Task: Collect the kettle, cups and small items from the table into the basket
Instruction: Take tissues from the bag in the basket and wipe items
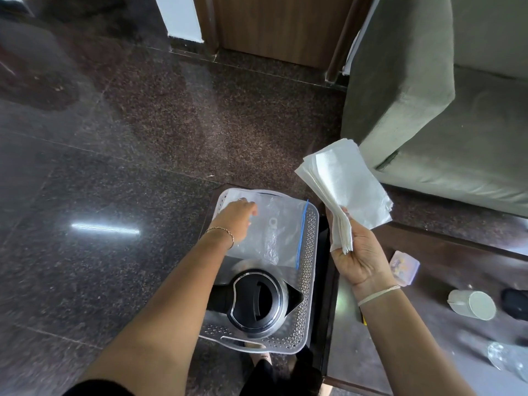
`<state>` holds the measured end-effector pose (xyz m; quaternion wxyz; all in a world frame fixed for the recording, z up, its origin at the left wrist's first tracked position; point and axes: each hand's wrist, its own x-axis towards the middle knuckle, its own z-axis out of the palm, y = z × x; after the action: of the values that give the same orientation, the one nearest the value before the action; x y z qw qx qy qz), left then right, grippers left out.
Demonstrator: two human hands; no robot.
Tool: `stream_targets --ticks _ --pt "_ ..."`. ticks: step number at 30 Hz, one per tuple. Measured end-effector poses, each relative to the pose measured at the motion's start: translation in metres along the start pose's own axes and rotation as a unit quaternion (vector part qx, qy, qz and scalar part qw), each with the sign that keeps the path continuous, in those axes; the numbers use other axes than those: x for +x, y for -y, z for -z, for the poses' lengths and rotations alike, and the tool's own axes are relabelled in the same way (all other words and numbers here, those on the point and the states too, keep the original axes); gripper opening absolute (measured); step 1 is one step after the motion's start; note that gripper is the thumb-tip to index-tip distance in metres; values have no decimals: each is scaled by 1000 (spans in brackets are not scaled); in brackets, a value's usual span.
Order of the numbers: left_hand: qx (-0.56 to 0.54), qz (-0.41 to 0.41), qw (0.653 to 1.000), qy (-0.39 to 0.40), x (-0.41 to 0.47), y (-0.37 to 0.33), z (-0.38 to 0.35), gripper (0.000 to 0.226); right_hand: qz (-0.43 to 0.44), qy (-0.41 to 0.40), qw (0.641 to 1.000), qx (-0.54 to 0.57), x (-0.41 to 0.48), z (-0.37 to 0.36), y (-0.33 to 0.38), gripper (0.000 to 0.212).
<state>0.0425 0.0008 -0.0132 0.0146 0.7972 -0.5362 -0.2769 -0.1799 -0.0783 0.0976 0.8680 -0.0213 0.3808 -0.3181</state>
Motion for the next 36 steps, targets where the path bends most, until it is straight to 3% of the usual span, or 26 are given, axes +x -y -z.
stream_targets --ticks 3,8,11,15,19,24,26,31,36 --pt "12 -81 995 55 7 -10 -7 59 4 -5 1000 -1 0 2 1 38" --pt "45 -86 986 135 17 -19 -16 88 20 -25 999 6 0 11 1 18" --pt "52 -51 977 199 21 -17 -23 86 26 -37 999 11 -1 17 2 12" --pt "39 -27 967 250 21 -16 -31 80 36 -47 998 17 -2 24 2 32" --pt "-13 4 968 252 17 -16 -26 73 40 -45 998 11 -6 24 5 42" --pt "-141 43 963 226 9 -32 6 44 43 -33 998 -13 -18 18 9 44" --pt "-247 73 945 203 4 -46 25 38 44 -16 999 -23 -26 13 11 48" --pt "-492 92 857 124 -13 -104 81 33 63 27 997 -30 -53 5 25 58" --pt "-603 53 791 95 -39 -173 125 23 75 51 993 -76 -86 15 56 60"
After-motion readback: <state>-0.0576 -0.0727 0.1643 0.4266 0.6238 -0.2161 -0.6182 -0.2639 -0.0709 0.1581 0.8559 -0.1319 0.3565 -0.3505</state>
